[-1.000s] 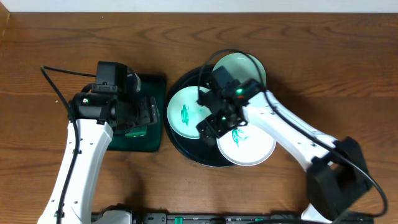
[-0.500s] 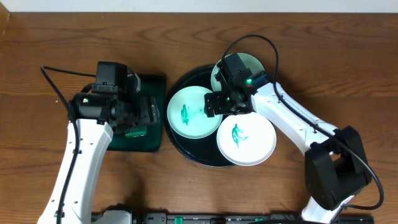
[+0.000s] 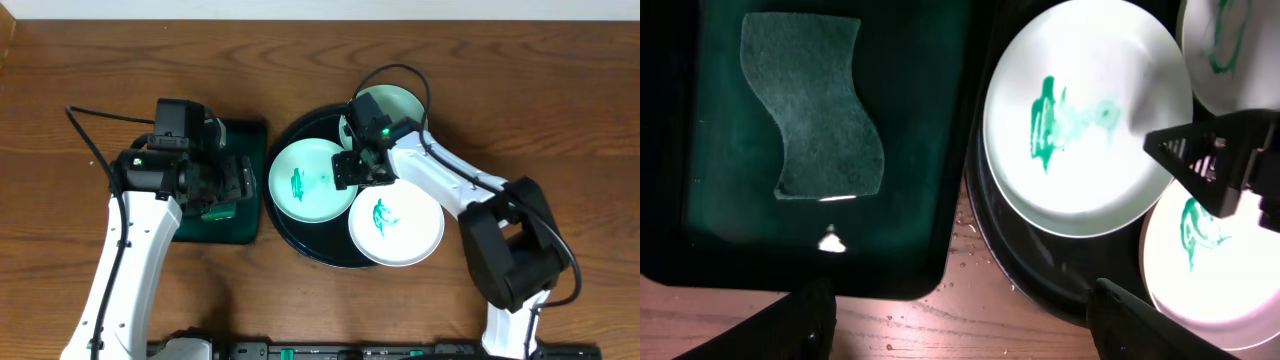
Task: Clean dirty plates on tray and stack at the side
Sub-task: 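Reach the right gripper to the top plate and grip its rim, then grasp the green sponge with the left gripper and lift it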
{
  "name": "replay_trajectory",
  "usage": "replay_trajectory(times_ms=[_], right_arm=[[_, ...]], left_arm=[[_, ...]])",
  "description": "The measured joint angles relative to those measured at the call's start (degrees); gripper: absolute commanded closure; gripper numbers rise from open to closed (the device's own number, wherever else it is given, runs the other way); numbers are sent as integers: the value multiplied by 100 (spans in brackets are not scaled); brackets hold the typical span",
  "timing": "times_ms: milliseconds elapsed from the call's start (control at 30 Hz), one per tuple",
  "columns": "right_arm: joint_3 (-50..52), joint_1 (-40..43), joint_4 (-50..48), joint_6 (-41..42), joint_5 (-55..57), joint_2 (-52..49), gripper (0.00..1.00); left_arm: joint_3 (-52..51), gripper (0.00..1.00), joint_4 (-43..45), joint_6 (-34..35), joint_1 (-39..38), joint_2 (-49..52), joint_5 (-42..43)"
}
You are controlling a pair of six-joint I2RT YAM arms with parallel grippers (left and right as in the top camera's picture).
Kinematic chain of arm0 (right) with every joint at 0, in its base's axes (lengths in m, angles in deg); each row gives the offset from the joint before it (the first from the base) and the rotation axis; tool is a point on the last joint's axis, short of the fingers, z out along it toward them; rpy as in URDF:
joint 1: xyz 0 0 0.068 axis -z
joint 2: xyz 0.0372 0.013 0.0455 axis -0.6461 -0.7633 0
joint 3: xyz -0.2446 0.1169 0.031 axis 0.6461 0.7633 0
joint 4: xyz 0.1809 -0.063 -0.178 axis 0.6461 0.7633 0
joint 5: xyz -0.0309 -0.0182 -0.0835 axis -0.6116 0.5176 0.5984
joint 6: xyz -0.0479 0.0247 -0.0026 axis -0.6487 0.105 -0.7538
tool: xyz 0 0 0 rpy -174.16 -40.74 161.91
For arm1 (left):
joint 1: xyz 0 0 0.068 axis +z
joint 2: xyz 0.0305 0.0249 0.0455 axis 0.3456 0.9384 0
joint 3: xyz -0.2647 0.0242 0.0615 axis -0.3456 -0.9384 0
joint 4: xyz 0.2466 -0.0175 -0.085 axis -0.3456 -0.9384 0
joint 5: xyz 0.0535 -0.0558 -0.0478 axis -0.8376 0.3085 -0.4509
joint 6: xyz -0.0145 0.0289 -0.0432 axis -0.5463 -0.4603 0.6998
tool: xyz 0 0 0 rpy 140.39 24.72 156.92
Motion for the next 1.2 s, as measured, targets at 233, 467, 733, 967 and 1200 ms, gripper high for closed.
replay_trajectory(times_ms=[233,467,733,967,1200], right_arm=[[0,0,-282,267,37,-66,54],[-9,4,-389,568,55,-256,98],[-52,68,-332,713,68,-308,99],[-101,68,-170,743,68,-321,99],[-133,68,-63,739,46,-332,99]], left_arm=[[0,19,0,0,0,0,2],[0,20,0,0,0,0,2],[0,19,0,0,0,0,0],[0,42,0,13,0,0,-42],[0,46,55,13,-4,365,-761]])
